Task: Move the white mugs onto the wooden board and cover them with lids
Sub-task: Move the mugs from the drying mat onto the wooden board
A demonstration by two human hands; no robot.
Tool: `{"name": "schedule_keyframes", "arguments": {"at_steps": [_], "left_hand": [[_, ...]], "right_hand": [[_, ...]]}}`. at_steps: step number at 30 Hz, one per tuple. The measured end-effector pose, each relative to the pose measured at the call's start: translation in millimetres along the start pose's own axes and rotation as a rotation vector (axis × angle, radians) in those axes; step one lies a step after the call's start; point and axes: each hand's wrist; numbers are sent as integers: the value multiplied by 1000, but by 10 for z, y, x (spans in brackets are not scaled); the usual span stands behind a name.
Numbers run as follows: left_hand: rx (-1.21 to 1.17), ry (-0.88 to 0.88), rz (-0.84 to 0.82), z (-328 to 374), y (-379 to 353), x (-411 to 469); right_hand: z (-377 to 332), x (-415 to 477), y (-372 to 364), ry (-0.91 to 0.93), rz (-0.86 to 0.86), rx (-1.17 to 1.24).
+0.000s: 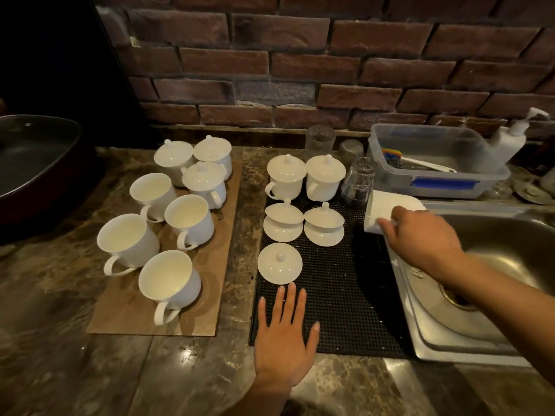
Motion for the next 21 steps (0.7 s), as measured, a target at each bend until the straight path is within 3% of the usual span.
{"name": "schedule_keyframes", "arguments": {"at_steps": [4, 10, 17, 21], "left_hand": [[-11, -4, -3, 18, 55, -9], [-17, -7, -12, 1, 101, -18], [-61, -92, 92, -180, 116, -218], [-94, -36, 71, -373, 50, -412]], "right_hand": [[-154, -226, 300, -26, -100, 378], [-599, -657, 519, -165, -495, 1054], [-1216, -1203, 435, -46, -676, 1302], [-1566, -1461, 349, 15, -726, 1348]]}}
Point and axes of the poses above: each hand's wrist, its own x-axis towards the middle knuckle, its own y-axis out of the back of the hand, z = x × y, and after that the axes turned 10 degrees about -y, right-handed
